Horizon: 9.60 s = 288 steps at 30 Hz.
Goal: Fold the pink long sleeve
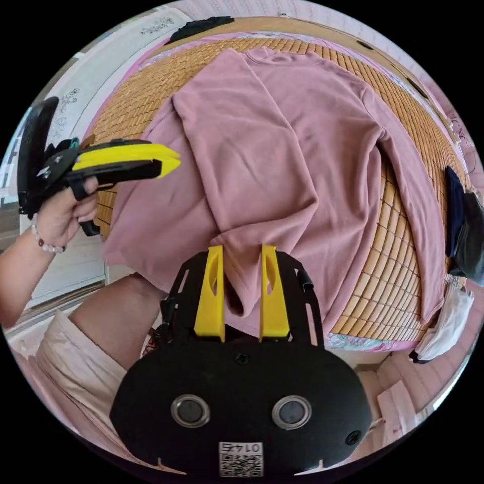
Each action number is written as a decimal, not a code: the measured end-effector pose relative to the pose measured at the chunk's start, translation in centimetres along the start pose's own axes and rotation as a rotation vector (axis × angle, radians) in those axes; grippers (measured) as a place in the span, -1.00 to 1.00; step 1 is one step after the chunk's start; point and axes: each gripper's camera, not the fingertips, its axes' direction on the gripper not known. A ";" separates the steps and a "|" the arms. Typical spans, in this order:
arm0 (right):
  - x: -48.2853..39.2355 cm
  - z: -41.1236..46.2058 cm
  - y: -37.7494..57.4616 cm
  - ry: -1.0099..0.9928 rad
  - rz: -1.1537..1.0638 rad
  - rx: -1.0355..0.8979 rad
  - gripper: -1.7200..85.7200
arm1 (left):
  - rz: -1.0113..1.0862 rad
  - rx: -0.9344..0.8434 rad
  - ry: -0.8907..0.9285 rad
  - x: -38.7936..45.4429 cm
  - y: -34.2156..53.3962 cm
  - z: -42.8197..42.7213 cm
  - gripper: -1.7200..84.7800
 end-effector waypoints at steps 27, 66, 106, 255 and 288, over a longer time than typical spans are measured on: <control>20.4 -1.0 15.7 -0.073 0.393 0.038 -0.97 | 0.030 0.152 -0.212 3.0 -12.7 1.2 -0.93; 29.5 -11.9 26.6 -0.769 0.067 0.996 -0.92 | 0.604 0.211 0.094 18.8 -36.2 8.3 -0.91; 3.7 -2.6 -18.3 -0.053 -0.086 0.101 -0.98 | -0.339 -0.118 0.007 -11.0 -1.6 -7.5 -0.97; -37.5 -4.2 -10.2 0.292 -0.606 -0.066 -0.98 | 0.123 -0.038 -0.202 18.7 23.0 5.7 -0.98; -11.8 -10.5 1.0 0.105 -0.353 0.290 -0.93 | 0.190 0.159 -0.120 22.2 25.8 5.0 -0.95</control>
